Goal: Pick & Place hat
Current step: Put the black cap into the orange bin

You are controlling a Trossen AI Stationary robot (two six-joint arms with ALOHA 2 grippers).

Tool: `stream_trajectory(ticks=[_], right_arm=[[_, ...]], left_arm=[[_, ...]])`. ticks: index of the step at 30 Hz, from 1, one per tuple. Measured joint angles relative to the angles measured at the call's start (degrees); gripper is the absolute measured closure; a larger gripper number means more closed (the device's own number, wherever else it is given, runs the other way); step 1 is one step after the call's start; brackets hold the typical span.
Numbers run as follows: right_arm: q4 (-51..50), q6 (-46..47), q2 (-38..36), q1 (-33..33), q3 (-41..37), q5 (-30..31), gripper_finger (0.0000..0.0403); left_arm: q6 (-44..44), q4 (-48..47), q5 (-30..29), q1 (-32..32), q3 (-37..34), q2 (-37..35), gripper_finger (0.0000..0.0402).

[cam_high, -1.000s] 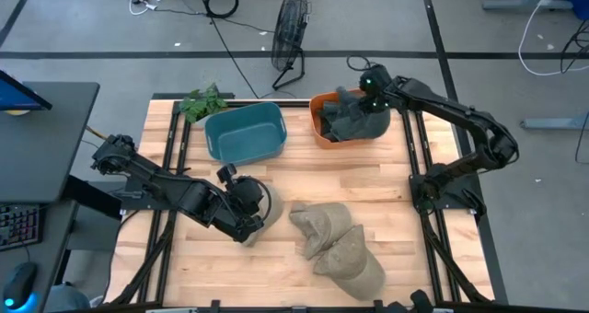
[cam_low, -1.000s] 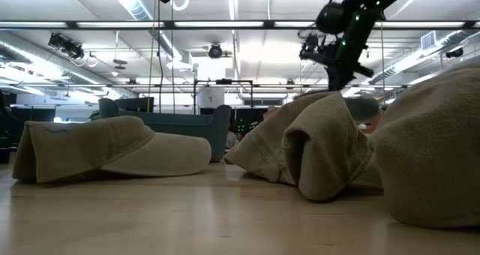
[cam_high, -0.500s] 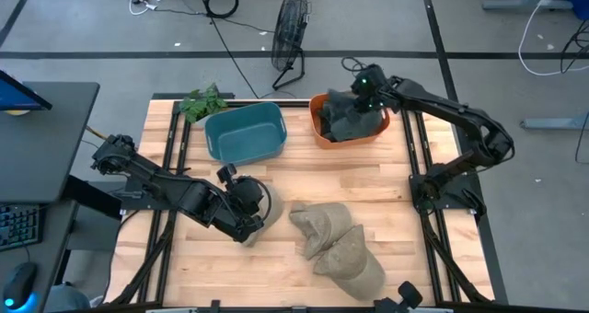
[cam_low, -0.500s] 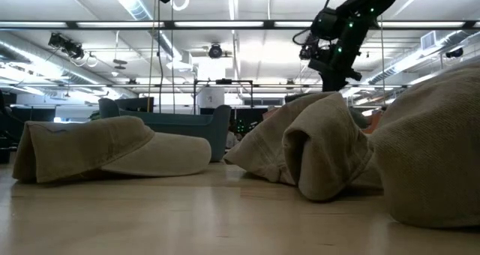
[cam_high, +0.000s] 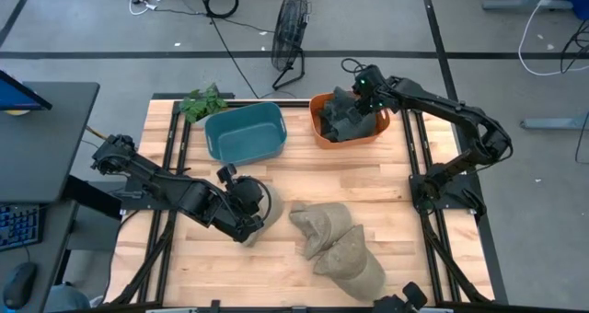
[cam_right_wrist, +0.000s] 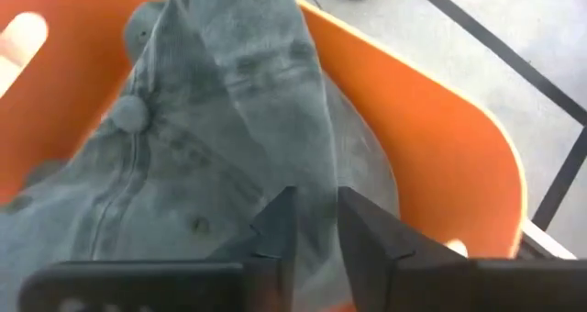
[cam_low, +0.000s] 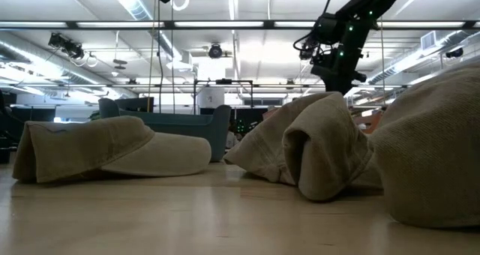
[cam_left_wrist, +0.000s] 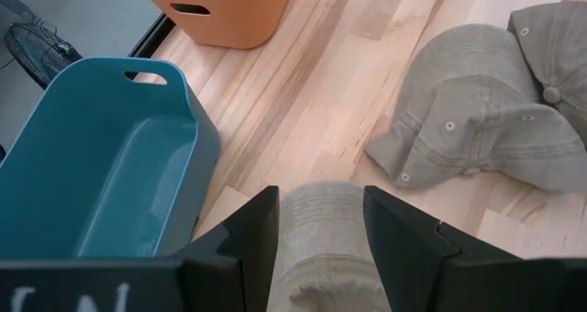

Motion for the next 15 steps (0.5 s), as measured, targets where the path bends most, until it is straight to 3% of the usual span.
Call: stream_trajectory(ticks=[8, 11, 15], right_arm=[[-5.9, 1.8, -4.3, 1.2, 0.0, -0.3, 0.0276], [-5.3, 3.9, -3.3, 1.0, 0.0, -2.1, 0.0302], [-5.3, 4.7, -1.1, 1.1, 0.0, -2.2, 0.0381]], left_arm=[[0.0, 0.0, 0.0, 0.0, 0.0, 0.0, 0.0236], [0.0, 0.0, 0.0, 0.0, 0.0, 0.0, 0.0236], [0.0, 0.0, 0.0, 0.0, 0.0, 0.0, 0.0236]])
